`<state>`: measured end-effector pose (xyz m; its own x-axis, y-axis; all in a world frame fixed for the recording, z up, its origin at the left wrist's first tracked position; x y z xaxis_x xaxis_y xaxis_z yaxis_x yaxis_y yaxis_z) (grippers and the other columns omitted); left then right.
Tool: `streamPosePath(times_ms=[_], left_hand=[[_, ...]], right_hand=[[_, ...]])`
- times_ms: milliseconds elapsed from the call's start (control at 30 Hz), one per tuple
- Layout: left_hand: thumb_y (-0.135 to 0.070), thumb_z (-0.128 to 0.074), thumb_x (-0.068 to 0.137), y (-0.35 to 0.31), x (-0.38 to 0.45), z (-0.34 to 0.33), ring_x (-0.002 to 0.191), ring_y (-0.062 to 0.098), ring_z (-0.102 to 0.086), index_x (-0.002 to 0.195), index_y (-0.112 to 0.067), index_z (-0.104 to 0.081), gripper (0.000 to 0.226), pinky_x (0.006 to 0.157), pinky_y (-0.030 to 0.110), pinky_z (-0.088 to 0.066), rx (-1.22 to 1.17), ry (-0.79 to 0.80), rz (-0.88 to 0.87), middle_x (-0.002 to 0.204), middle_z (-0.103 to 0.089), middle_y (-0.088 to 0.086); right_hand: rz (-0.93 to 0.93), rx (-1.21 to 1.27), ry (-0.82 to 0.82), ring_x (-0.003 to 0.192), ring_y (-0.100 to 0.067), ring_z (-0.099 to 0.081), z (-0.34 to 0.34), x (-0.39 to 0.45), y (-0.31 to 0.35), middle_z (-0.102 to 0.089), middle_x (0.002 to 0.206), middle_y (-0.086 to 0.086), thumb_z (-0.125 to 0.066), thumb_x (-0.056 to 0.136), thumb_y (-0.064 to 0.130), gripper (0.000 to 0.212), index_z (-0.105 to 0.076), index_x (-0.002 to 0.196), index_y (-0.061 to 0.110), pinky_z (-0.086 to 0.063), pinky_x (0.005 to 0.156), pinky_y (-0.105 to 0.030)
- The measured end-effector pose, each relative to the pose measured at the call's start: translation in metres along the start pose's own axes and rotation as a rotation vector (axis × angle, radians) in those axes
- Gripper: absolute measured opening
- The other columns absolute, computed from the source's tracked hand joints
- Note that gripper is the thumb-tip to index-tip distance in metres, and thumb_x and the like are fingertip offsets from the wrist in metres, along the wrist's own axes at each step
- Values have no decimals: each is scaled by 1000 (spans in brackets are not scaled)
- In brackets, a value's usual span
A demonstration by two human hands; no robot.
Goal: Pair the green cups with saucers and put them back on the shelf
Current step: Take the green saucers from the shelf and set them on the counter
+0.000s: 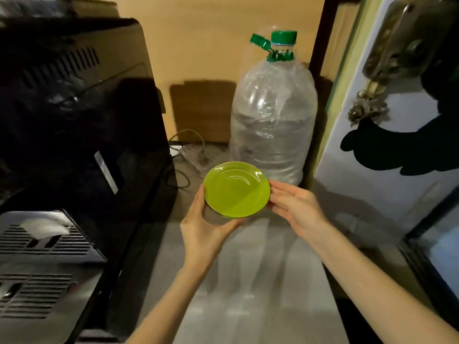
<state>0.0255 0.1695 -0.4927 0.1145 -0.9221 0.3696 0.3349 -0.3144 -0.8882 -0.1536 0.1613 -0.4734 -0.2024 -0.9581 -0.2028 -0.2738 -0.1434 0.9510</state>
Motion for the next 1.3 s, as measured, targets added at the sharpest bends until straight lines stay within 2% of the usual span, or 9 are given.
streamPosePath(times_ms=[67,200,333,467,600,733,1033,1200,1300], left_hand=[[-38,-87,44,20,-11,-2,115,0,-48,137,-24,-38,106,88,-5,-29,40,32,61,118,-47,-18],[-33,-88,46,51,-29,1,115,2,-46,139,-19,-36,107,86,-4,-27,112,60,160,119,-47,-15],[-34,-87,47,76,-38,8,115,21,-57,137,-21,-39,103,85,13,-34,223,101,241,124,-63,7],[-30,-88,47,97,-42,9,127,30,-45,136,-18,-40,102,100,31,-37,255,114,321,131,-56,15],[-30,-87,49,119,-42,8,133,33,-36,139,-19,-35,104,107,40,-31,255,149,368,134,-53,13],[-45,-85,46,132,-43,9,129,35,-42,141,-26,-31,111,103,55,-38,310,185,409,138,-50,9],[-47,-81,52,155,-52,13,141,31,-21,142,-27,-26,108,114,52,-21,291,220,436,146,-42,2],[-41,-82,56,153,-53,12,132,6,-15,143,-24,-25,105,116,41,-8,299,217,388,149,-36,0],[-44,-80,57,157,-53,12,129,3,-12,143,-24,-24,105,115,39,-5,309,236,374,151,-33,-1]], right_hand=[[-50,-30,-9,83,-15,-63,2,1,-24,-63,112,-14,-48,84,-11,41,-52,124,-3,-55,73,-21],[-128,-12,-24,81,-17,-62,4,8,-67,-60,114,-18,-49,81,-16,42,-50,123,-9,-55,67,-17],[-182,-116,-19,101,-28,-60,1,15,-102,-61,118,-18,-53,79,-14,44,-53,122,-6,-50,86,-29],[-231,-177,5,97,-23,-59,-3,27,-128,-62,117,-19,-55,78,-14,45,-54,122,-5,-48,76,-21],[-271,-232,-1,78,-11,-61,-7,37,-143,-62,119,-22,-57,78,-12,44,-55,121,-4,-49,59,-7],[-309,-255,-12,86,-21,-60,-9,43,-155,-62,120,-23,-58,77,-12,44,-56,120,-4,-48,64,-17],[-396,-295,-37,71,-10,-62,-10,46,-172,-66,97,-12,-60,76,-11,38,-62,113,-1,-51,61,-18],[-378,-329,-47,70,-12,-62,-11,48,-174,-66,96,-12,-61,75,-13,38,-63,111,-3,-52,64,-19],[-356,-368,-54,68,-14,-62,-10,52,-173,-68,93,-15,-61,72,-14,37,-65,107,-5,-53,66,-19]])
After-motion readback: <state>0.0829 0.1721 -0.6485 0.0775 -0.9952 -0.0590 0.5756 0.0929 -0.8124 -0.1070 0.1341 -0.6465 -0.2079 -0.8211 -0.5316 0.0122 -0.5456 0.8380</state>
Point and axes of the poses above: each hand's wrist, its own x-axis towards the middle knuckle, its own z-axis out of the back of the hand, y = z × x, the point moved 2 cm from there along x, towards the middle knuckle
